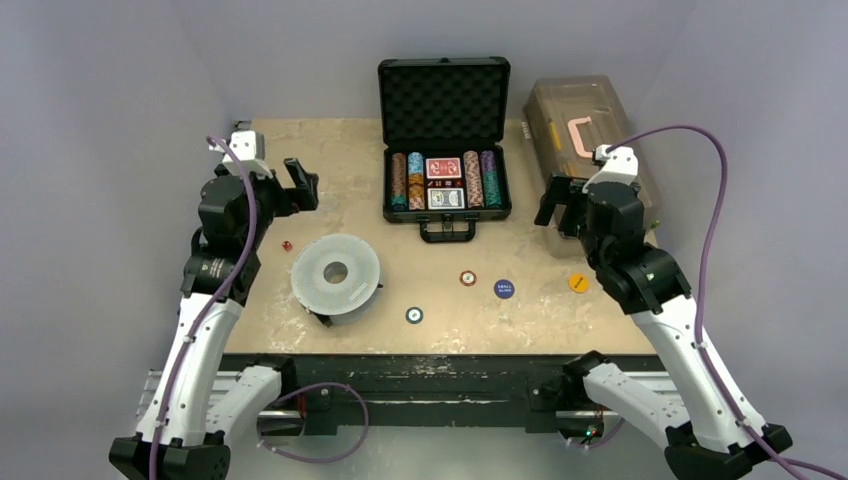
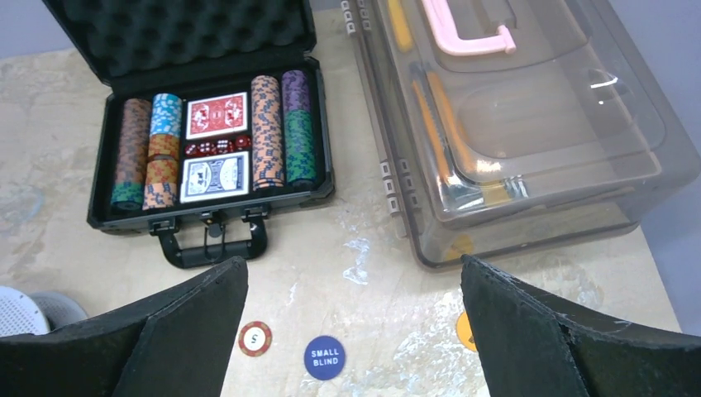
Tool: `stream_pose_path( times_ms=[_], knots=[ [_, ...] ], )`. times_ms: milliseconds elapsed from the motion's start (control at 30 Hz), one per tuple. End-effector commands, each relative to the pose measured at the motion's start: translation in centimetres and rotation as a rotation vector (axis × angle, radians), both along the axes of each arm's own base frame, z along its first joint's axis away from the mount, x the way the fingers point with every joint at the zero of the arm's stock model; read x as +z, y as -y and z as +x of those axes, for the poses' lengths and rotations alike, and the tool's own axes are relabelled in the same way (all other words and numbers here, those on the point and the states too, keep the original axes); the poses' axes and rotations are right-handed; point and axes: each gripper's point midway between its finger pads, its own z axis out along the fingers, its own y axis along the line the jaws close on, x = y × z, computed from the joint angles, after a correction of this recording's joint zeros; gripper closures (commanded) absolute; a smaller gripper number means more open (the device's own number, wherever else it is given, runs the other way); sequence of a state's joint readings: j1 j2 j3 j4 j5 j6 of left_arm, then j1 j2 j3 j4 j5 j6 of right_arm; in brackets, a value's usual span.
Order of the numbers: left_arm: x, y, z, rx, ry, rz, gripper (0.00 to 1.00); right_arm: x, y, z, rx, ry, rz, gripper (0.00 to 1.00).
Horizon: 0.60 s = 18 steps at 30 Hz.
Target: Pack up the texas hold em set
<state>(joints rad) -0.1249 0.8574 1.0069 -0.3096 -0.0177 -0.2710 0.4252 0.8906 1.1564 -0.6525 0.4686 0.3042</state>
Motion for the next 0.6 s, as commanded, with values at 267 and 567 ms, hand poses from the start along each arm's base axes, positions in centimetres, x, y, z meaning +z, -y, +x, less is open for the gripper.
stream_pose_path(
  times_ms=[267, 567],
  knots=[
    [-0.9, -2.0, 1.8, 0.154, -0.133, -0.01, 0.01, 1.1, -1.8, 0.5, 0.085, 0.026, 0.036, 0.01],
    [-5.9, -7.0, 2.4, 0.483, -0.397, 0.039, 0.0, 1.8, -3.1, 0.7, 0.137, -0.009, 0.063, 0.01]
  ],
)
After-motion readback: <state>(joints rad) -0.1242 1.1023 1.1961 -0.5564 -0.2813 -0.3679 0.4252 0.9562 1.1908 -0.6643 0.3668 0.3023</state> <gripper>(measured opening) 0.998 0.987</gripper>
